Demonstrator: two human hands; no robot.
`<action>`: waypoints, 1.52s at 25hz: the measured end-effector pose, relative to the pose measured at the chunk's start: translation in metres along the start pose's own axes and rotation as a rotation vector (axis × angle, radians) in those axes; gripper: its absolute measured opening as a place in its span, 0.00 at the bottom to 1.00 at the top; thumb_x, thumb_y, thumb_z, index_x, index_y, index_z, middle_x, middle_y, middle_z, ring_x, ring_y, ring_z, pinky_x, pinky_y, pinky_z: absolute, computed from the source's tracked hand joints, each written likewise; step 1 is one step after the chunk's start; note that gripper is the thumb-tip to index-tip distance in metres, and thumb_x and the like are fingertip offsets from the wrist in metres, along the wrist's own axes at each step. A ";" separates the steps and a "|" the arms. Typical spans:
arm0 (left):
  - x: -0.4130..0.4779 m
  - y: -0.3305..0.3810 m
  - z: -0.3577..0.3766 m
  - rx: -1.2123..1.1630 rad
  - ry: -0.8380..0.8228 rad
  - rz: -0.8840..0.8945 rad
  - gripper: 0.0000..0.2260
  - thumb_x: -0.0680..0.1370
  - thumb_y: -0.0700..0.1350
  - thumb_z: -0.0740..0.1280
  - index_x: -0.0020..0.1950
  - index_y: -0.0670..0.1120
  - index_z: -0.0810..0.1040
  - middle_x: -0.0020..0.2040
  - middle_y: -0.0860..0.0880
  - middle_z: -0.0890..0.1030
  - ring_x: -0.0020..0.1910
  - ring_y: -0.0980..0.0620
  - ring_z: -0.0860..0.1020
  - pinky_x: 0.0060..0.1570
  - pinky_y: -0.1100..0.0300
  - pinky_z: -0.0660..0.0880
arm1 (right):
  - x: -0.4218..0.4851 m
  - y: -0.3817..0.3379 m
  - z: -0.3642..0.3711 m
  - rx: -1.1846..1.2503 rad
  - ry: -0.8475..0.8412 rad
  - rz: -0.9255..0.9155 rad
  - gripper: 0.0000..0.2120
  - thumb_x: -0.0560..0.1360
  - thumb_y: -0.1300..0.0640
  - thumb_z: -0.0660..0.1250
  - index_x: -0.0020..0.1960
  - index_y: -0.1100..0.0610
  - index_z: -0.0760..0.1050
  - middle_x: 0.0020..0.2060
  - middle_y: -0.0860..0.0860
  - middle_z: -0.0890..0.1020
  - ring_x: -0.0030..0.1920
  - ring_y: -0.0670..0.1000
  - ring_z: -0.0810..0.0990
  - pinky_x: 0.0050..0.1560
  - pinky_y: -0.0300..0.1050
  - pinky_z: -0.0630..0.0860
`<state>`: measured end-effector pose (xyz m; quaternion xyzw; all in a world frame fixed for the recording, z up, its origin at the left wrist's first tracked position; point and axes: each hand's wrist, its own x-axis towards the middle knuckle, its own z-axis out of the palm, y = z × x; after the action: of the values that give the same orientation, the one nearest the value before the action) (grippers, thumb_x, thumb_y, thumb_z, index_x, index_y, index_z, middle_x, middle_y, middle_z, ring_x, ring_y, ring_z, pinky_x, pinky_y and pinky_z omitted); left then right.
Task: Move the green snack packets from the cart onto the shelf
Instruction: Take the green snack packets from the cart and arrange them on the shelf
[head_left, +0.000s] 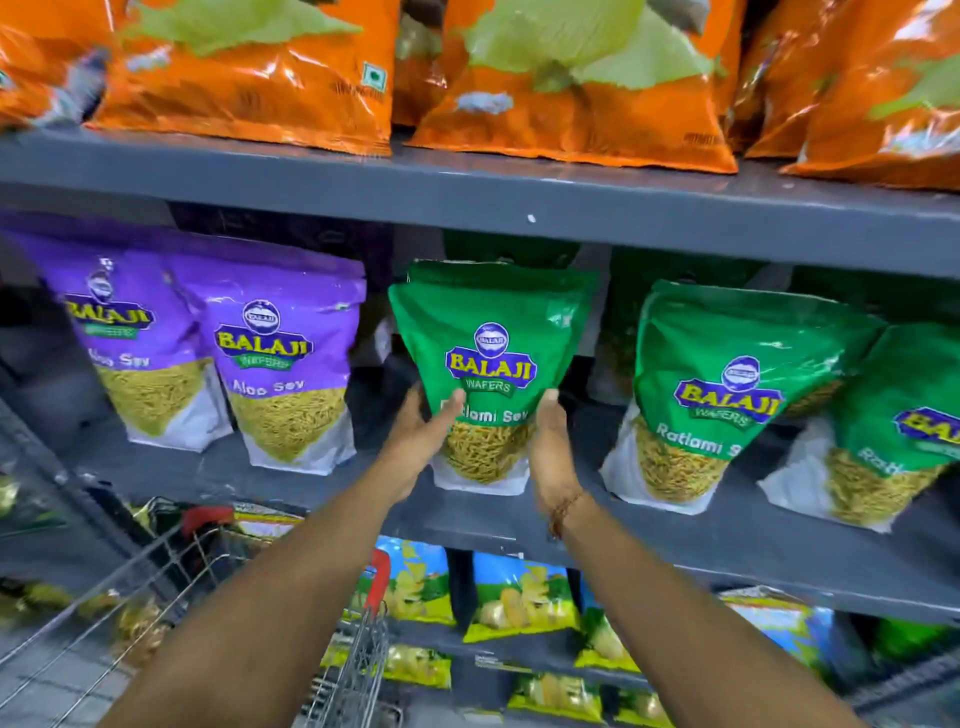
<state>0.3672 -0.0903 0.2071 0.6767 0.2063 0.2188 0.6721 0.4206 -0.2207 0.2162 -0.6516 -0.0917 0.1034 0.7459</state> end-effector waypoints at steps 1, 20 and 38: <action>-0.004 -0.007 0.002 0.018 -0.019 -0.008 0.12 0.74 0.52 0.67 0.56 0.55 0.72 0.53 0.55 0.80 0.56 0.53 0.78 0.48 0.69 0.75 | -0.004 0.007 0.000 -0.057 -0.037 0.015 0.21 0.82 0.49 0.47 0.69 0.59 0.64 0.62 0.48 0.75 0.64 0.51 0.71 0.62 0.33 0.69; -0.006 0.073 0.212 -0.061 0.097 0.229 0.13 0.78 0.46 0.60 0.53 0.37 0.76 0.54 0.35 0.80 0.50 0.43 0.78 0.53 0.51 0.73 | 0.054 -0.125 -0.218 0.039 0.381 -0.231 0.13 0.78 0.66 0.57 0.37 0.54 0.71 0.35 0.51 0.75 0.37 0.48 0.71 0.42 0.42 0.69; -0.129 -0.033 0.285 0.294 0.024 0.326 0.16 0.72 0.68 0.55 0.34 0.57 0.69 0.30 0.54 0.72 0.33 0.56 0.70 0.36 0.62 0.64 | -0.007 -0.039 -0.311 0.069 0.875 -0.086 0.15 0.80 0.48 0.52 0.45 0.58 0.69 0.43 0.54 0.74 0.44 0.52 0.70 0.47 0.44 0.64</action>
<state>0.4254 -0.3968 0.1718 0.7893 0.1320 0.3000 0.5193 0.4998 -0.5236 0.2130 -0.6041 0.2093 -0.2104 0.7396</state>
